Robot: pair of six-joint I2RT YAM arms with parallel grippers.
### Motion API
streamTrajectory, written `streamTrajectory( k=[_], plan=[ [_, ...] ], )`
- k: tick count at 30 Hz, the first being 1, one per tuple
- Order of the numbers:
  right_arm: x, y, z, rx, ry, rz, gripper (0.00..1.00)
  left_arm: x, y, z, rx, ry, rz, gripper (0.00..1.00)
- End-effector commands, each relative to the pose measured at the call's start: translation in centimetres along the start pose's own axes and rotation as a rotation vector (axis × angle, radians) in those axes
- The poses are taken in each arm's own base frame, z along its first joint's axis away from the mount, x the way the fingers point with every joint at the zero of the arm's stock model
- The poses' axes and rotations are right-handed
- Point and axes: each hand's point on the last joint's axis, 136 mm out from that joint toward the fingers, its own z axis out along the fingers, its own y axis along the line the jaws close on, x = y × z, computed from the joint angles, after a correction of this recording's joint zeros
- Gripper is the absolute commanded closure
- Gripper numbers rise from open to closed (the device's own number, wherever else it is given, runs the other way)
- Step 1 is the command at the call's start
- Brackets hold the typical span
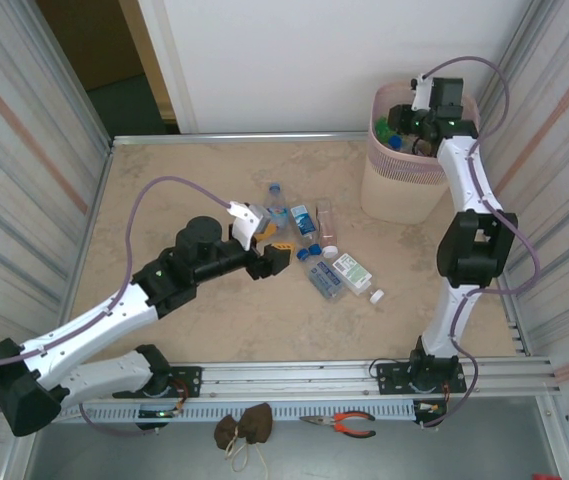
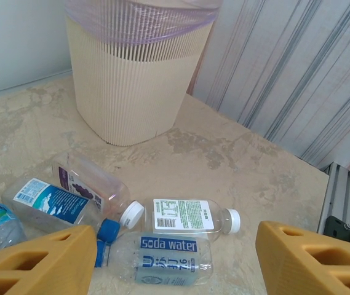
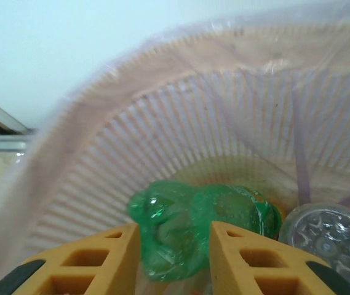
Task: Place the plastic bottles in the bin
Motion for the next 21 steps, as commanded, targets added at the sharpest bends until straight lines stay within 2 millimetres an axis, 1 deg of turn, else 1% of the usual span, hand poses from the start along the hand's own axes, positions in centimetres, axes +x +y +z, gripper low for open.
streamTrajectory(
  k=[1, 5, 8, 9, 11, 17, 21],
  plan=[
    [-2.8, 2.2, -5.5, -0.011, -0.052, -0.044, 0.64, -0.3, 0.6, -0.5, -0.033, 0.001, -0.012, 0.31],
    [-2.0, 3.6, -8.2, -0.018, -0.03, -0.065, 0.6, 0.2, 0.7, -0.3, -0.038, 0.014, -0.029, 0.31],
    [-0.7, 4.4, -10.1, -0.008, -0.011, -0.075, 0.58, 0.6, 0.9, 0.0, -0.045, 0.025, -0.038, 0.31],
    [0.2, 4.6, -10.5, 0.001, 0.005, -0.075, 0.58, 0.6, 1.0, 0.0, -0.047, 0.027, -0.044, 0.31],
    [1.5, 5.1, -11.6, 0.008, 0.016, -0.083, 0.57, 0.8, 1.2, 0.1, -0.051, 0.034, -0.053, 0.31],
    [4.3, 7.0, -15.7, 0.017, 0.021, -0.12, 0.55, 1.5, 1.9, 0.3, -0.066, 0.049, -0.09, 0.31],
    [6.9, 8.3, -17.4, 0.005, 0.042, -0.143, 0.55, 1.7, 2.5, 0.5, -0.079, 0.053, -0.108, 0.31]
  ],
)
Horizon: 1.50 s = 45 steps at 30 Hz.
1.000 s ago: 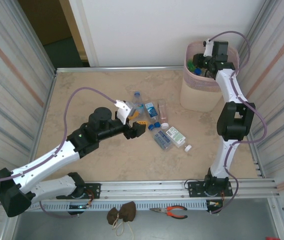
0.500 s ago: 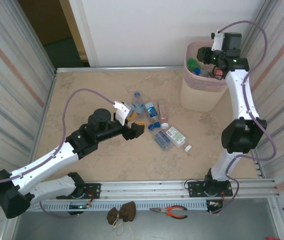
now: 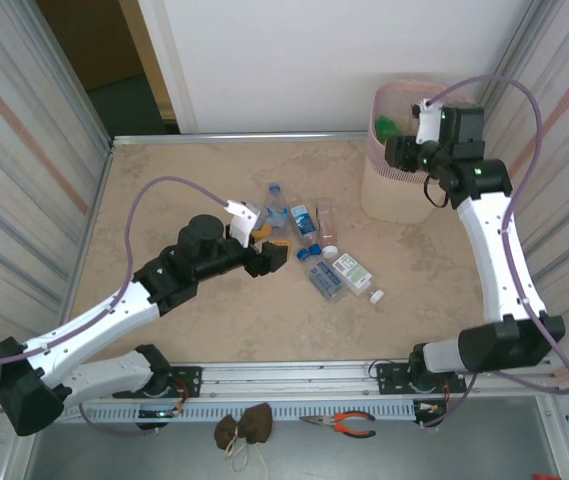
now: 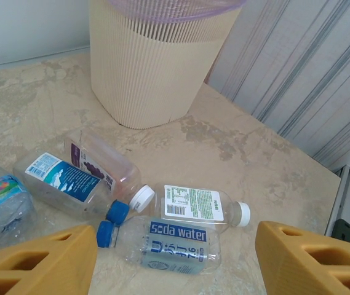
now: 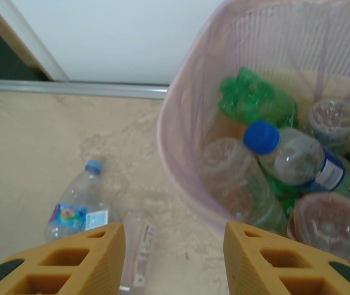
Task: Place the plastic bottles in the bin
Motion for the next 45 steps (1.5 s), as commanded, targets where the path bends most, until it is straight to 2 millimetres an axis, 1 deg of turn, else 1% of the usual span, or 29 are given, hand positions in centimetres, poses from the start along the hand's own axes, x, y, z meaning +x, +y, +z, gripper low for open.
streamTrajectory(
  k=[1, 9, 19, 25, 32, 37, 40, 45],
  plan=[
    [1.9, 1.0, -2.0, 0.016, 0.016, -0.038, 0.55, 0.4, 0.9, 0.2, -0.029, 0.01, -0.034, 0.31],
    [7.3, 4.7, -2.8, -0.025, 0.111, -0.094, 0.54, 0.7, 1.2, 0.3, -0.034, 0.019, -0.063, 0.31],
    [13.0, 8.8, -2.0, -0.078, 0.234, -0.18, 0.53, 1.0, 1.6, 0.3, -0.049, 0.029, -0.074, 0.31],
    [16.7, 11.0, -1.0, -0.109, 0.324, -0.231, 0.5, 1.5, 1.9, 0.2, -0.061, 0.037, -0.085, 0.31],
    [20.7, 12.5, 0.4, -0.124, 0.418, -0.275, 0.47, 1.9, 2.2, 0.2, -0.07, 0.043, -0.098, 0.31],
    [23.1, 12.6, 1.5, -0.111, 0.492, -0.312, 0.43, 2.0, 2.2, 0.2, -0.074, 0.046, -0.101, 0.31],
    [24.2, 12.5, 2.1, -0.1, 0.534, -0.339, 0.41, 2.2, 2.3, 0.2, -0.078, 0.051, -0.103, 0.32],
    [25.4, 12.9, 3.0, -0.109, 0.592, -0.377, 0.39, 2.5, 2.6, 0.0, -0.09, 0.054, -0.112, 0.32]
  ],
)
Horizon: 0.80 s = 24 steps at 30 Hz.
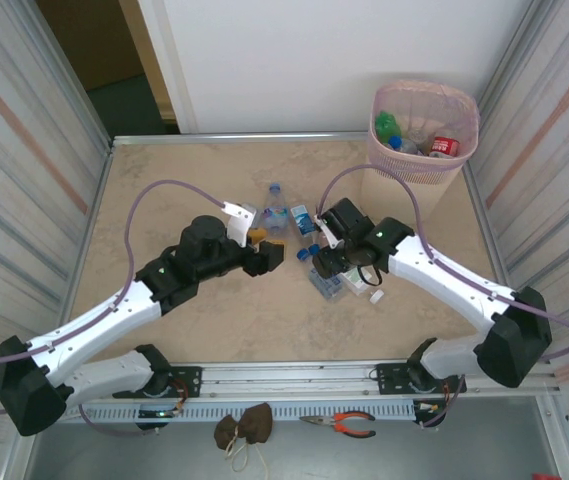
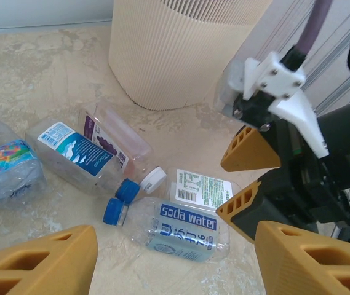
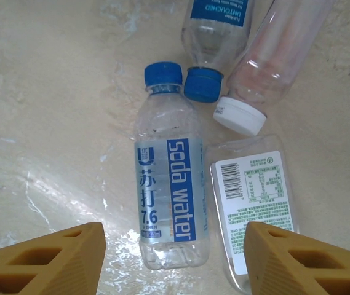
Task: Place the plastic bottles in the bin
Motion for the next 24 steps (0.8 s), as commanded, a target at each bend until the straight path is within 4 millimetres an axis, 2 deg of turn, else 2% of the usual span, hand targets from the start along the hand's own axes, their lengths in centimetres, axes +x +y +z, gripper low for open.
streamTrajectory(
  k=[1, 5, 10, 15, 24],
  plan=[
    [0.2, 0.4, 0.8, 0.004, 0.042, -0.033, 0.38, 0.6, 1.0, -0.4, -0.04, 0.002, -0.021, 0.31],
    [0.6, 0.6, 2.1, 0.022, 0.119, -0.068, 0.34, 0.5, 1.4, -0.6, -0.055, -0.01, -0.028, 0.32],
    [0.1, 1.3, 3.9, 0.016, 0.19, -0.089, 0.31, 0.8, 1.7, -0.5, -0.063, -0.003, -0.04, 0.31],
    [0.5, 1.0, 5.7, 0.057, 0.273, -0.098, 0.27, 0.8, 1.8, -0.7, -0.069, -0.008, -0.048, 0.31],
    [3.1, 1.4, 8.3, 0.032, 0.376, -0.087, 0.28, 1.3, 2.4, -0.8, -0.087, -0.005, -0.059, 0.32]
  ],
)
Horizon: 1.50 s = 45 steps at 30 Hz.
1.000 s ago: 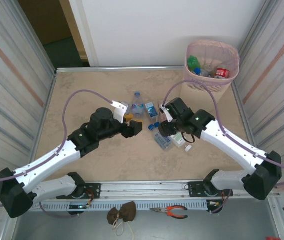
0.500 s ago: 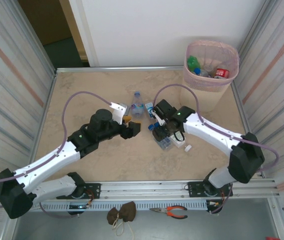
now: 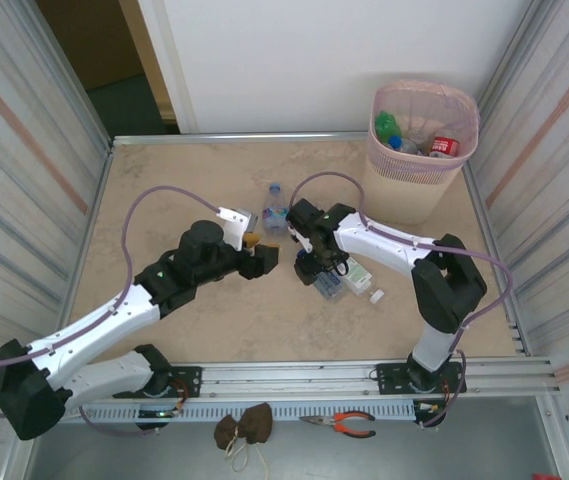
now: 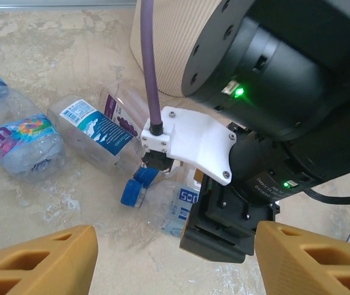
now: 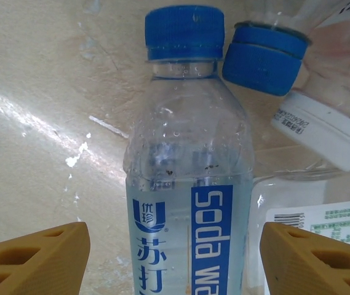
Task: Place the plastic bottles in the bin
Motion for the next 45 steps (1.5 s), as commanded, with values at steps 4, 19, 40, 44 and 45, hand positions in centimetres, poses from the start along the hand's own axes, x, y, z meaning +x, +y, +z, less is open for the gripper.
streamTrajectory(
  k=[4, 19, 40, 44, 45],
  plan=[
    [2.1, 0.2, 1.3, -0.005, 0.074, -0.001, 0.29, -0.4, 0.8, -0.6, -0.023, -0.032, -0.037, 0.32],
    [2.8, 0.8, 2.4, -0.039, 0.09, 0.018, 0.32, -0.1, 1.2, -0.7, -0.021, -0.042, -0.061, 0.32],
    [1.7, 0.8, 2.2, -0.044, 0.048, 0.039, 0.43, 0.1, 1.8, -1.6, -0.039, -0.06, -0.084, 0.33],
    [1.4, 0.8, 0.9, -0.052, 0.021, 0.043, 0.46, 0.1, 1.9, -1.6, -0.041, -0.059, -0.086, 0.33],
    [1.4, 0.8, 0.5, -0.053, 0.015, 0.044, 0.46, 0.1, 1.9, -1.6, -0.042, -0.06, -0.086, 0.33]
  ],
)
